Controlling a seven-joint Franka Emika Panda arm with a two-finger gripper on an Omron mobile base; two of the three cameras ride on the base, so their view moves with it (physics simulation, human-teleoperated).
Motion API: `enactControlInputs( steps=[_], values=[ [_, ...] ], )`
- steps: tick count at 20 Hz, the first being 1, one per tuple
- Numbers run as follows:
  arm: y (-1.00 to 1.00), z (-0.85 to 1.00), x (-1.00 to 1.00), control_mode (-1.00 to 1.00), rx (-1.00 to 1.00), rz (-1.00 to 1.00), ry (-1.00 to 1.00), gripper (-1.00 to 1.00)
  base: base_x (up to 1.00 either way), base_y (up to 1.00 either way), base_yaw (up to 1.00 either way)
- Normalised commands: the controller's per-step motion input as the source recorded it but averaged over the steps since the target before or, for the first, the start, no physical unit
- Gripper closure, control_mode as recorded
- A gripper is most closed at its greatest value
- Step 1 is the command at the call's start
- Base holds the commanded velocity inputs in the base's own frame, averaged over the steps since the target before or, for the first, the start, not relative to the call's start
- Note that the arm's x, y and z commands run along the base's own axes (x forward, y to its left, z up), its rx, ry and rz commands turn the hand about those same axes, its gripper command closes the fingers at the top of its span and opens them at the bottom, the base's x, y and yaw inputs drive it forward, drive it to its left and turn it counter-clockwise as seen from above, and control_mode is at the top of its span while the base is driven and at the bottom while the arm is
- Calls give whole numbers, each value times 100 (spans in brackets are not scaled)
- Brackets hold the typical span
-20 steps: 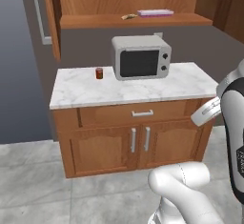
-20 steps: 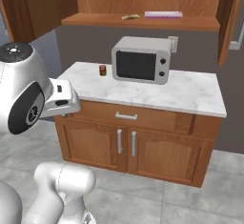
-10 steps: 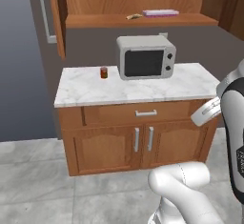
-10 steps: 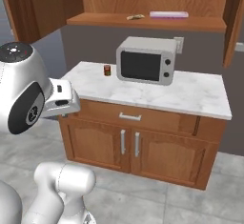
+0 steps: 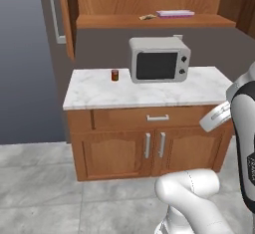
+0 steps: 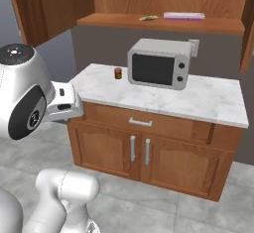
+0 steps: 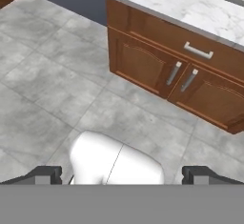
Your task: Pick the bar and bar from the counter and place them in the cabinets closest to them.
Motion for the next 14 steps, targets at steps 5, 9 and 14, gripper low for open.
enactControlInputs(
  steps=[5, 9, 14],
  values=[
    [0, 0, 0, 100, 0, 0, 0, -100, -21, 0, 13],
    [0, 0, 0, 100, 0, 0, 0, -100, -24, 0, 14],
    [0, 0, 0, 100, 0, 0, 0, -100, -21, 0, 15]
  ],
)
